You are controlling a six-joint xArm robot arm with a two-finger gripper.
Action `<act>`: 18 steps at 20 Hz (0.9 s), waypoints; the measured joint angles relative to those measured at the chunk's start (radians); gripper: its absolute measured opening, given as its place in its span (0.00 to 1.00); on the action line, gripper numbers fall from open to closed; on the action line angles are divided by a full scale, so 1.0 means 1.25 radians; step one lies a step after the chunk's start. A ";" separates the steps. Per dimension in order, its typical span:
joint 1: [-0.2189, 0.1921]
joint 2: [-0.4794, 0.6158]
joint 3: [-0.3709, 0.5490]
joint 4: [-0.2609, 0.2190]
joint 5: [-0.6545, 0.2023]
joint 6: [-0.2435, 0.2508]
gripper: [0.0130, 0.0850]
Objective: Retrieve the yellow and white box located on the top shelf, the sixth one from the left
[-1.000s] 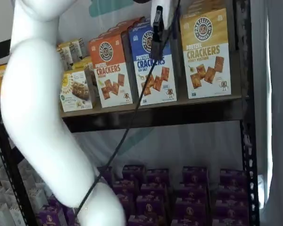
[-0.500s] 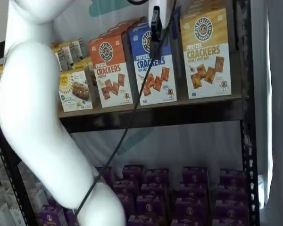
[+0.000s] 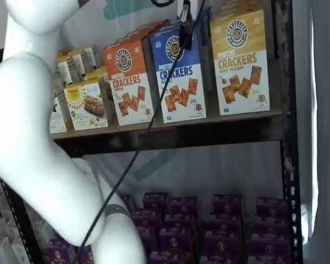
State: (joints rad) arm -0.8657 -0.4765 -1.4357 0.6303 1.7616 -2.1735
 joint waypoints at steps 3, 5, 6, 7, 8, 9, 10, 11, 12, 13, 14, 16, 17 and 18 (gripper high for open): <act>0.002 -0.019 0.034 0.020 -0.082 -0.018 1.00; 0.008 -0.022 0.046 0.026 -0.131 -0.031 1.00; 0.012 -0.023 0.051 0.028 -0.153 -0.037 1.00; 0.017 -0.022 0.054 0.025 -0.173 -0.042 1.00; 0.024 -0.020 0.056 0.021 -0.193 -0.048 1.00; 0.029 -0.016 0.056 0.017 -0.208 -0.052 1.00; 0.036 -0.008 0.054 0.010 -0.224 -0.056 1.00; 0.042 -0.001 0.050 0.003 -0.234 -0.058 1.00; 0.048 0.007 0.044 -0.005 -0.241 -0.059 1.00; 0.055 0.022 0.034 -0.017 -0.248 -0.060 1.00; 0.061 0.035 0.024 -0.026 -0.250 -0.059 1.00; 0.075 0.069 -0.008 -0.055 -0.245 -0.053 1.00; 0.080 0.082 -0.021 -0.064 -0.242 -0.050 1.00; 0.083 0.091 -0.030 -0.069 -0.242 -0.048 1.00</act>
State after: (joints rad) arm -0.7618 -0.3626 -1.4730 0.5445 1.4597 -2.2333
